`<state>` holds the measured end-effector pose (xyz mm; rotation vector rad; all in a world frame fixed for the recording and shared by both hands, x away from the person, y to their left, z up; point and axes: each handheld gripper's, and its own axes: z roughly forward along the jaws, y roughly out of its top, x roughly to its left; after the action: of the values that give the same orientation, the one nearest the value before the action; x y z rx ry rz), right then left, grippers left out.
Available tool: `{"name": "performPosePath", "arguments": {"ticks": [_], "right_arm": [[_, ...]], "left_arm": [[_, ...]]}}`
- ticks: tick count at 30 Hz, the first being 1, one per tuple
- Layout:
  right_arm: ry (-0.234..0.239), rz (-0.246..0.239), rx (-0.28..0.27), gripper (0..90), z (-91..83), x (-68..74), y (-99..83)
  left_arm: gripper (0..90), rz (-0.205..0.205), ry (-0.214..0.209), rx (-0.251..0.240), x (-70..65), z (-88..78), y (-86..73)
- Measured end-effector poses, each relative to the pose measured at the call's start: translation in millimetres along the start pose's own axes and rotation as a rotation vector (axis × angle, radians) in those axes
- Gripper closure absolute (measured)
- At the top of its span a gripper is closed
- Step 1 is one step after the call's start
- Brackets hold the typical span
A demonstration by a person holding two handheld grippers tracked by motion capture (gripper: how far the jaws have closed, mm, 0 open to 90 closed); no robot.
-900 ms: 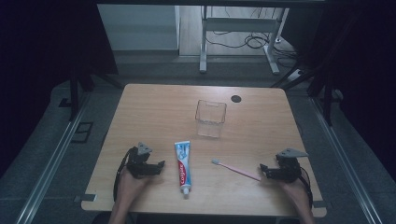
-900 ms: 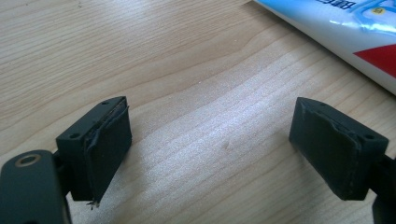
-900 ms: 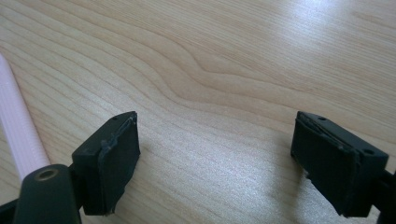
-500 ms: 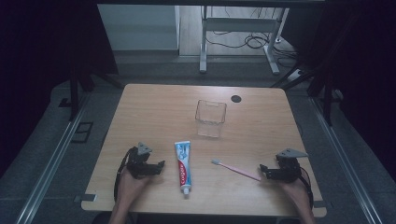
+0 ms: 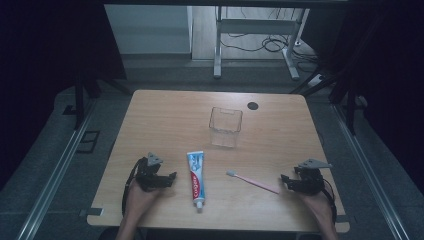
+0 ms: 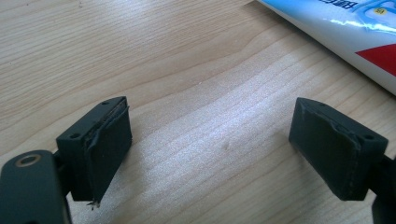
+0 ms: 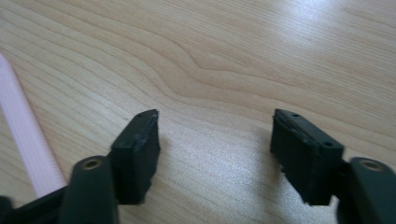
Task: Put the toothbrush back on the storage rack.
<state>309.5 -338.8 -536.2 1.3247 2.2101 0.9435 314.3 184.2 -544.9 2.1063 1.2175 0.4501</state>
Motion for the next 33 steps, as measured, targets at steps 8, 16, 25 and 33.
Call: {"name": "performPosePath", "arguments": {"ticks": [8, 16, 25, 33], "right_arm": [[0.038, 0.008, -0.01, 57.7, -10.6, 1.4, 5.0], [0.077, -0.067, -0.02, 86.8, -18.4, 16.1, 11.0], [0.163, -0.106, -0.004, 89.7, -14.3, 32.3, 13.2], [0.2, -0.131, 0.006, 89.7, -7.1, 38.9, 9.6]], "left_arm": [[13.0, 0.001, 0.0, 0.001, 0.0, 0.0, 0.0], [13.0, 0.001, 0.0, 0.001, 0.1, 0.0, 0.0], [13.0, 0.001, 0.0, 0.001, 0.1, -0.1, 0.0], [13.0, 0.001, 0.0, 0.001, 0.1, -0.1, 0.0]]}}
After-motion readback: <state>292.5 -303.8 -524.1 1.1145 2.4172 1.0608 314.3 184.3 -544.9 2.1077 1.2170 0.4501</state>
